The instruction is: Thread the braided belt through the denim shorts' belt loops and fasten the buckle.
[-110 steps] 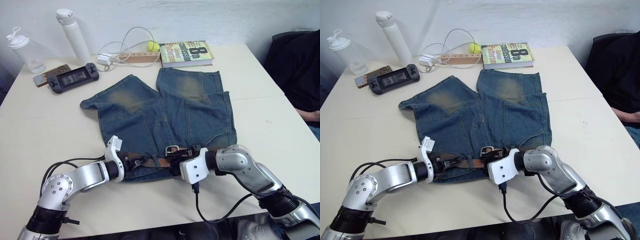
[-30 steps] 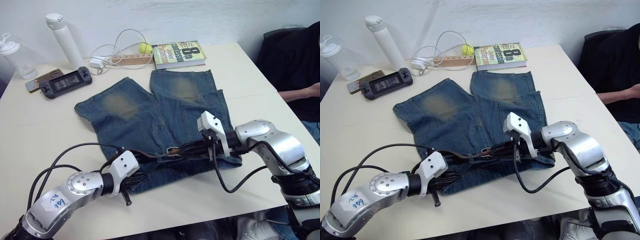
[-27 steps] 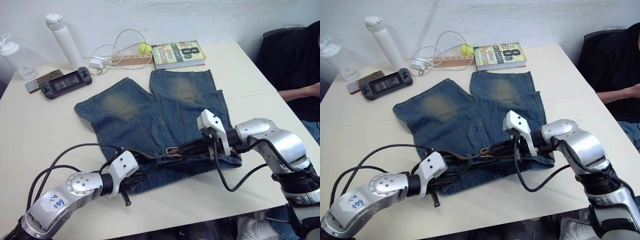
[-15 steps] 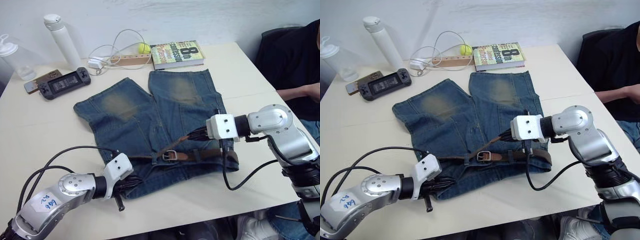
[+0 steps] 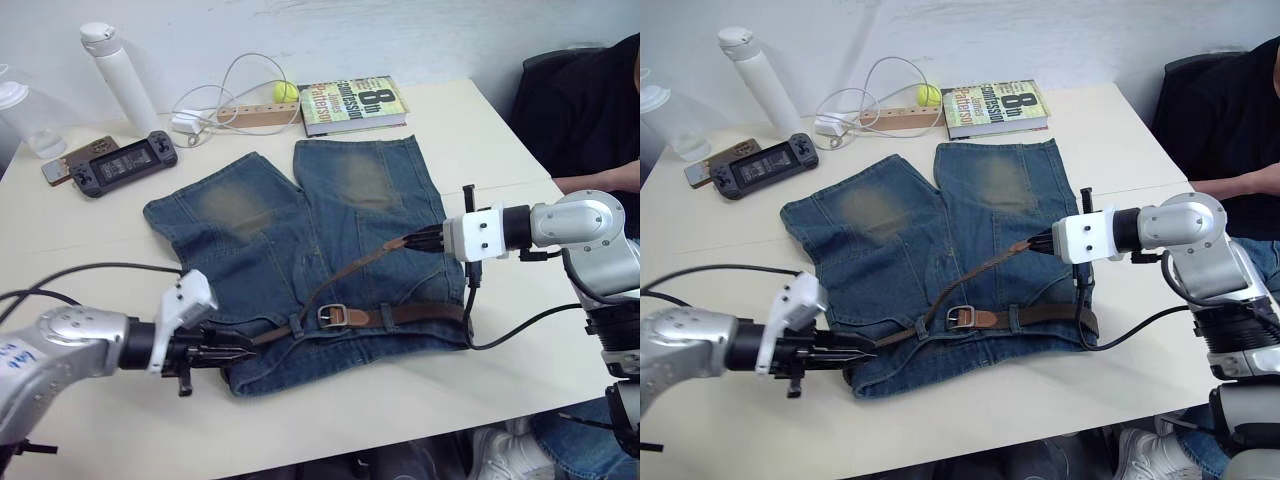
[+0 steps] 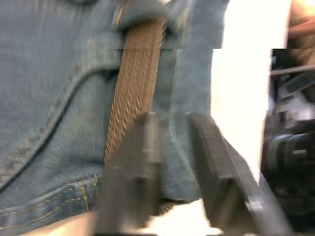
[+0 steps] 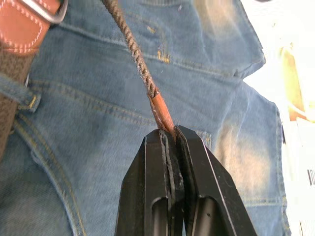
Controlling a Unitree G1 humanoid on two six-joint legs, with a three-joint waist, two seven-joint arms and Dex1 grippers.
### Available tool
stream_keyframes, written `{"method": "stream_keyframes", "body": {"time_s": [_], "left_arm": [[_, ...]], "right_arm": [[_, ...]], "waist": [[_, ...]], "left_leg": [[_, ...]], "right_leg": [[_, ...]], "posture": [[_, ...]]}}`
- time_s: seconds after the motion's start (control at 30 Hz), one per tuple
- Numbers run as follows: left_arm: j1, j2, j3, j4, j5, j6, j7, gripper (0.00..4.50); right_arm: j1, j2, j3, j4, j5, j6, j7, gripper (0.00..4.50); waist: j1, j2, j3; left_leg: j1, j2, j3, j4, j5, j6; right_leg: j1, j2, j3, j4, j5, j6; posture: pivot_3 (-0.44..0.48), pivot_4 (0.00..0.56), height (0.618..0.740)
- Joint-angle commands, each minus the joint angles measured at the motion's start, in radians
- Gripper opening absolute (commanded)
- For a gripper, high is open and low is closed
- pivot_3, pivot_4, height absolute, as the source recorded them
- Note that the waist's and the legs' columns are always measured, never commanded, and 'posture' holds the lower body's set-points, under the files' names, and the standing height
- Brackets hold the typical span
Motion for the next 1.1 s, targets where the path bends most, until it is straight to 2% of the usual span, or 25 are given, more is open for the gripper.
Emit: {"method": "stream_keyframes", "body": {"time_s": [0.03, 0.1, 0.13, 0.2, 0.37, 0.47, 0.57, 0.67, 0.83, 0.93, 1.0, 1.07, 1.1], "left_arm": [[-0.070, 0.054, 0.147, 0.053, -0.166, 0.066, -0.082, 3.28], [-0.146, 0.052, 0.173, 0.117, -0.202, 0.076, -0.053, 4.27], [-0.189, 0.037, 0.169, 0.148, -0.200, 0.072, -0.021, 4.47], [-0.281, -0.022, 0.113, 0.167, -0.175, 0.055, 0.068, 4.47], [-0.429, -0.196, -0.153, 0.061, -0.018, 0.047, 0.274, 4.47], [-0.463, -0.273, -0.329, 0.022, 0.199, -0.065, 0.351, 4.47], [-0.489, -0.397, -0.389, 0.061, 0.300, -0.129, 0.437, 4.47], [-0.516, -0.475, -0.436, 0.076, 0.372, -0.187, 0.467, 4.47], [-0.545, -0.547, -0.537, 0.128, 0.502, -0.277, 0.479, 4.47], [-0.546, -0.582, -0.549, 0.149, 0.532, -0.299, 0.473, 3.69], [-0.543, -0.570, -0.584, 0.156, 0.589, -0.333, 0.451, 2.84], [-0.537, -0.577, -0.596, 0.170, 0.623, -0.363, 0.437, 1.79], [-0.535, -0.583, -0.596, 0.175, 0.633, -0.372, 0.433, 1.47]], "right_arm": [[-0.011, -0.004, -0.033, -0.040, 0.014, -0.002, 0.002, 0.00], [-0.019, -0.009, -0.028, -0.033, -0.007, -0.027, -0.001, 0.00], [-0.022, -0.009, -0.029, -0.033, -0.007, -0.028, -0.002, 0.00], [-0.027, -0.002, -0.033, -0.052, 0.008, -0.002, -0.001, 0.00], [-0.017, 0.005, -0.040, -0.174, 0.081, 0.219, 0.002, 0.00], [-0.013, 0.013, -0.040, -0.231, 0.091, 0.322, -0.020, 0.00], [0.000, 0.021, -0.038, -0.274, 0.096, 0.397, -0.038, 0.00], [0.013, 0.023, -0.038, -0.302, 0.097, 0.432, -0.047, 0.00], [0.025, 0.024, -0.041, -0.325, 0.092, 0.462, -0.060, 0.00], [0.031, 0.026, -0.044, -0.334, 0.087, 0.476, -0.070, 0.00], [0.035, 0.025, -0.045, -0.338, 0.086, 0.479, -0.073, 0.00], [0.038, 0.026, -0.048, -0.344, 0.089, 0.491, -0.080, 0.00], [0.039, 0.026, -0.049, -0.346, 0.090, 0.496, -0.083, 0.00]], "waist": [[-0.001, -0.001, 0.001], [-0.001, -0.001, 0.001], [-0.001, 0.000, 0.001], [0.000, 0.000, 0.001], [0.002, -0.001, 0.001], [-0.002, -0.001, 0.002], [-0.001, -0.002, 0.002], [0.003, -0.003, 0.003], [0.015, -0.003, 0.003], [0.025, -0.004, 0.003], [0.026, -0.004, 0.003], [0.026, -0.004, 0.003], [0.026, -0.004, 0.003]], "left_leg": [[0.000, 0.000, 0.000, 0.000, 0.000, 0.000], [-0.001, 0.000, 0.000, 0.000, 0.000, 0.000], [-0.001, 0.000, 0.000, 0.000, 0.000, 0.000], [0.000, 0.000, 0.000, 0.001, 0.000, 0.000], [-0.001, -0.001, 0.000, 0.004, 0.000, 0.000], [-0.008, -0.001, -0.001, 0.013, 0.000, 0.001], [-0.011, -0.002, -0.001, 0.016, 0.000, 0.001], [-0.011, -0.002, -0.001, 0.017, 0.000, 0.001], [-0.011, -0.003, -0.001, 0.018, 0.000, 0.000], [-0.011, -0.003, 0.000, 0.018, 0.000, 0.000], [-0.011, -0.003, 0.000, 0.019, 0.000, 0.000], [-0.011, -0.003, 0.000, 0.019, 0.000, 0.000], [-0.011, -0.003, 0.000, 0.019, 0.000, 0.000]], "right_leg": [[0.000, 0.000, 0.000, 0.000, 0.000, 0.000], [-0.001, 0.000, 0.000, 0.000, 0.000, 0.000], [-0.001, 0.000, -0.001, 0.000, 0.000, 0.000], [0.000, 0.000, -0.001, 0.001, 0.000, 0.000], [0.000, -0.001, 0.000, 0.002, 0.000, 0.001], [-0.004, 0.000, -0.001, 0.008, 0.000, 0.001], [-0.007, 0.000, 0.000, 0.008, 0.001, 0.001], [-0.008, -0.001, -0.001, 0.009, 0.001, 0.001], [-0.008, -0.001, 0.000, 0.011, 0.001, 0.001], [-0.008, -0.001, 0.000, 0.012, 0.001, 0.001], [-0.008, -0.001, 0.000, 0.012, 0.001, 0.001], [-0.008, -0.001, 0.000, 0.012, 0.001, 0.001], [-0.008, -0.001, 0.000, 0.012, 0.001, 0.001]], "posture": [[0.000, 0.150, 0.740], [0.000, 0.150, 0.740], [0.000, 0.150, 0.740], [0.000, 0.150, 0.740], [0.000, 0.150, 0.740], [0.000, 0.150, 0.740], [0.000, 0.150, 0.740], [0.000, 0.150, 0.740], [0.000, 0.150, 0.740], [0.000, 0.150, 0.740], [0.000, 0.150, 0.740], [0.000, 0.150, 0.740], [0.000, 0.150, 0.740]]}}
